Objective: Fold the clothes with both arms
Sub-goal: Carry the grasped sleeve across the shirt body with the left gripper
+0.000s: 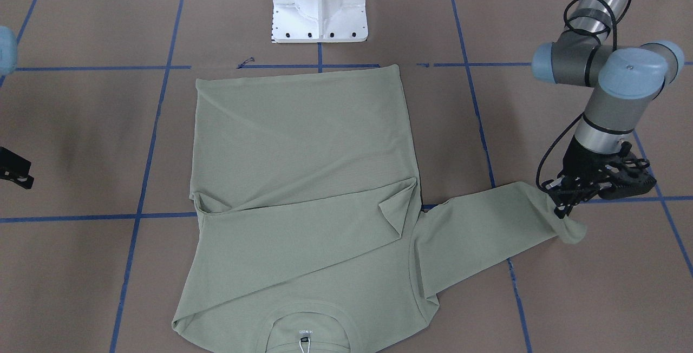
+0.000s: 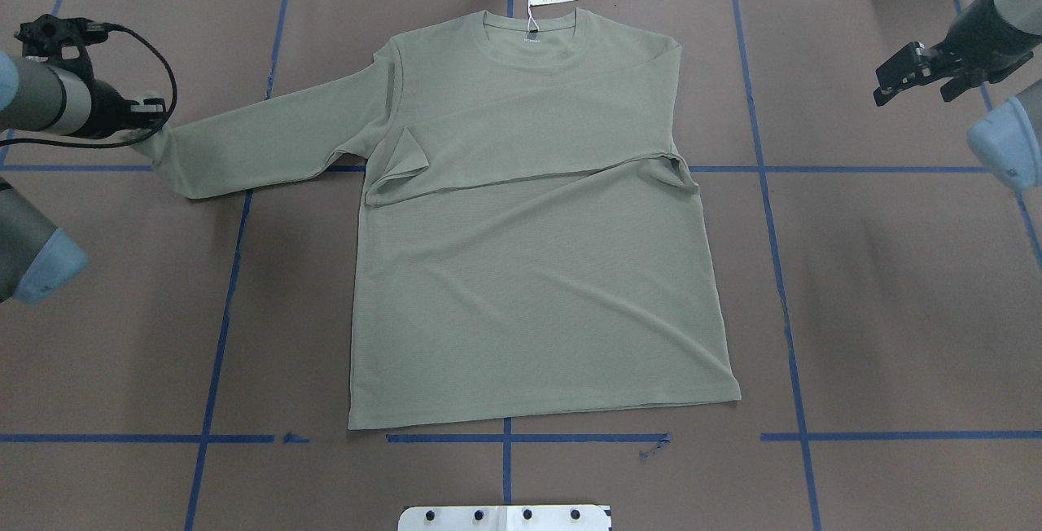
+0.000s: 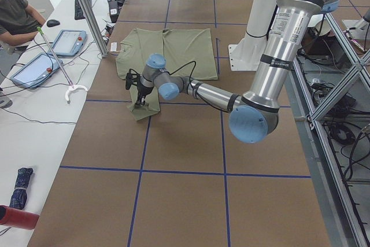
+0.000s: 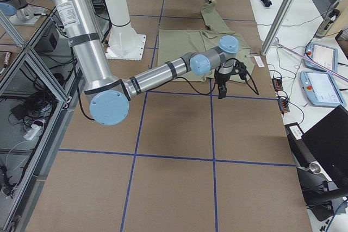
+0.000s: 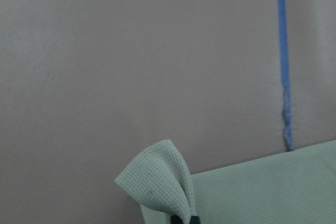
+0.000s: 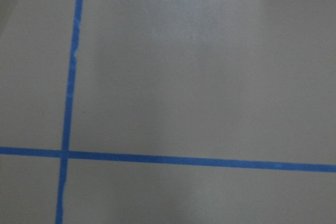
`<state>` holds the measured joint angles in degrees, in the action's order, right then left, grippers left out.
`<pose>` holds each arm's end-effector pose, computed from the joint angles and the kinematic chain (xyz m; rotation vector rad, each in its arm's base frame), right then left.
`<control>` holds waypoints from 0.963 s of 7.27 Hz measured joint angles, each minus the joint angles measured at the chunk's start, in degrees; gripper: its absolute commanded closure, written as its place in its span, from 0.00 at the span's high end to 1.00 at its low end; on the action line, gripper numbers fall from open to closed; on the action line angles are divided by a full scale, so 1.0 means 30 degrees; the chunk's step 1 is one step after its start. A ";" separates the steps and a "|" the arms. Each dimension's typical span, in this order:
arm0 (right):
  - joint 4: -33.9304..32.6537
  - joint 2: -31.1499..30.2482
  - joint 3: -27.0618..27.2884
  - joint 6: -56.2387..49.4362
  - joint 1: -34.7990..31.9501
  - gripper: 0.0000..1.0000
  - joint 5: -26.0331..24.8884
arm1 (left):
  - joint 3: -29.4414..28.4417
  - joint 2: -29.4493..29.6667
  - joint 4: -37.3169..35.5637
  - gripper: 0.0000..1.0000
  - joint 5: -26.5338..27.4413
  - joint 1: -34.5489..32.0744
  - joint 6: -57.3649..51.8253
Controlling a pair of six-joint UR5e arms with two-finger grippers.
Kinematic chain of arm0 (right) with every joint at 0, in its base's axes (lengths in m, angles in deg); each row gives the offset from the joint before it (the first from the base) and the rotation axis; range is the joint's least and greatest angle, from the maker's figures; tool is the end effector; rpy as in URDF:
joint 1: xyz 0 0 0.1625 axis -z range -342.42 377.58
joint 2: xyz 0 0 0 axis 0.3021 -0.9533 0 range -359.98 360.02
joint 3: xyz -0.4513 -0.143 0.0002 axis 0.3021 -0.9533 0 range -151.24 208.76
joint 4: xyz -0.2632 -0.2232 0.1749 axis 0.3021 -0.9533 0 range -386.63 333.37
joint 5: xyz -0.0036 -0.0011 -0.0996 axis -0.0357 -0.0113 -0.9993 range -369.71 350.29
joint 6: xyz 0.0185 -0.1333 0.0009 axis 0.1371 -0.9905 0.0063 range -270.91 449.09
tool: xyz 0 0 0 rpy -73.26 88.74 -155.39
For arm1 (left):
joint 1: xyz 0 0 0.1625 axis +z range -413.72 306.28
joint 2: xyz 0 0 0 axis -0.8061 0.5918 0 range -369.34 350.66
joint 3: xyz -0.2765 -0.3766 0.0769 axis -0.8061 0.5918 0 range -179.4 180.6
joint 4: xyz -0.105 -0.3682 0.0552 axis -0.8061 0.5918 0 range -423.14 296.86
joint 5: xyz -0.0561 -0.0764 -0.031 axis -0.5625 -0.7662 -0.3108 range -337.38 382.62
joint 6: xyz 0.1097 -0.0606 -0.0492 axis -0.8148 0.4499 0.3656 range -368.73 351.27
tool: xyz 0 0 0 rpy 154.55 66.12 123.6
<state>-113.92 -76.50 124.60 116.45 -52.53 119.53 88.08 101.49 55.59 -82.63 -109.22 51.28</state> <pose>-0.1536 -0.5661 0.5621 0.0675 -0.7670 -0.0077 0.3023 -0.6128 0.5064 0.3710 0.7727 -0.3087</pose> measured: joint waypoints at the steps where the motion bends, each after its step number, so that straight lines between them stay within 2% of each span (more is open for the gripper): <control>1: 0.0218 -0.0766 0.0064 -0.0053 -0.0223 1.00 -0.0024 | -0.0012 0.1501 -0.1178 0.00 -0.0255 0.0015 0.0427; 3: 0.0446 -0.1814 0.0188 -0.0150 -0.0536 1.00 0.0020 | -0.0114 0.4344 -0.2975 0.00 -0.0405 0.0219 0.1904; 5: 0.0494 -0.2590 0.0651 -0.0181 -0.0647 1.00 0.0056 | -0.0814 0.7562 -0.3987 0.00 -0.0461 0.1499 0.5007; 7: 0.0495 -0.2962 0.0993 -0.0167 -0.0693 1.00 0.0092 | -0.3039 1.1581 -0.4078 0.00 -0.0382 0.3903 0.9425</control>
<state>-112.43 -85.39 127.57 115.95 -54.61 119.80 78.97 136.23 43.36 -83.77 -97.52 79.56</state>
